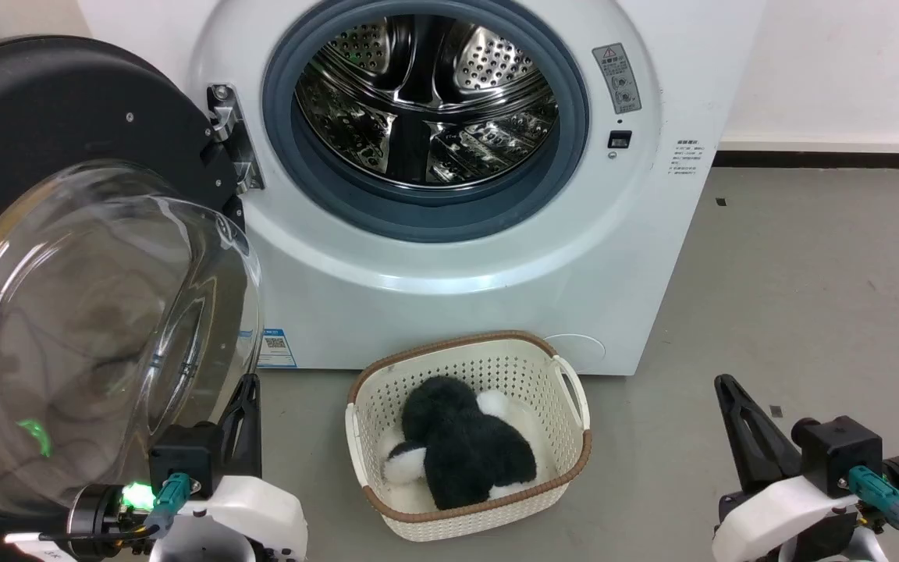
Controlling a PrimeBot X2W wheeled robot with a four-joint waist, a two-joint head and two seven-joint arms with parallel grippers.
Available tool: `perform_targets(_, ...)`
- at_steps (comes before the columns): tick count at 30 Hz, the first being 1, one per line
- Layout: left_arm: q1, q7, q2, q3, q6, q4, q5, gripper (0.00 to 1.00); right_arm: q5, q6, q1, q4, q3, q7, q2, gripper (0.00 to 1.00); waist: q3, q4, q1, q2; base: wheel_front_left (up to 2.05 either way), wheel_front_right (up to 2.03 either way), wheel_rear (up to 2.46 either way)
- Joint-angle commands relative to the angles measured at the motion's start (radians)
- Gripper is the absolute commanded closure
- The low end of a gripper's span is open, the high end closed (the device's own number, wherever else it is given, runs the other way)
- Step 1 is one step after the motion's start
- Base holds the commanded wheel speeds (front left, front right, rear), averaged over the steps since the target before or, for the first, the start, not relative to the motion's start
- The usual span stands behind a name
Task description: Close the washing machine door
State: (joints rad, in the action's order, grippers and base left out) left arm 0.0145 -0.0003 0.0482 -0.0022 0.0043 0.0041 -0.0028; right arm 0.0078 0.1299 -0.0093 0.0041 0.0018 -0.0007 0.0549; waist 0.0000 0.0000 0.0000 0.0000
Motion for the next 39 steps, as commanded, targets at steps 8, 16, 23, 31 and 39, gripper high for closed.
perform_targets(8,-0.015,0.000,0.002,0.002,-0.004,-0.004,0.003,1.00,-0.008,0.001,0.009,-0.004,-0.002,0.001,-0.005,1.00,0.000,0.000,0.0000,0.0000,0.00,0.00,0.00)
perform_targets(16,0.002,-0.013,0.000,-0.005,0.016,0.002,-0.003,0.00,0.010,0.000,-0.002,0.003,-0.009,-0.013,0.000,0.00,0.002,0.000,0.0000,0.0000,0.00,0.00,0.00)
perform_targets(23,0.005,-0.027,0.001,-0.011,0.036,-0.002,0.000,0.00,0.025,0.000,-0.004,0.004,-0.018,-0.027,0.000,0.00,0.004,0.001,0.0000,0.0000,0.00,0.00,0.00)
perform_targets(31,0.017,-0.042,0.007,-0.015,0.053,-0.019,-0.001,1.00,0.037,0.000,-0.007,0.004,-0.029,-0.042,-0.001,0.00,0.008,0.008,0.0000,0.0000,0.00,0.00,0.00)
perform_targets(39,0.044,-0.058,0.018,-0.009,0.061,-0.056,-0.007,1.00,0.051,0.000,-0.010,0.001,-0.034,-0.058,-0.001,0.00,0.013,0.026,0.0000,0.0000,0.00,0.00,0.00)
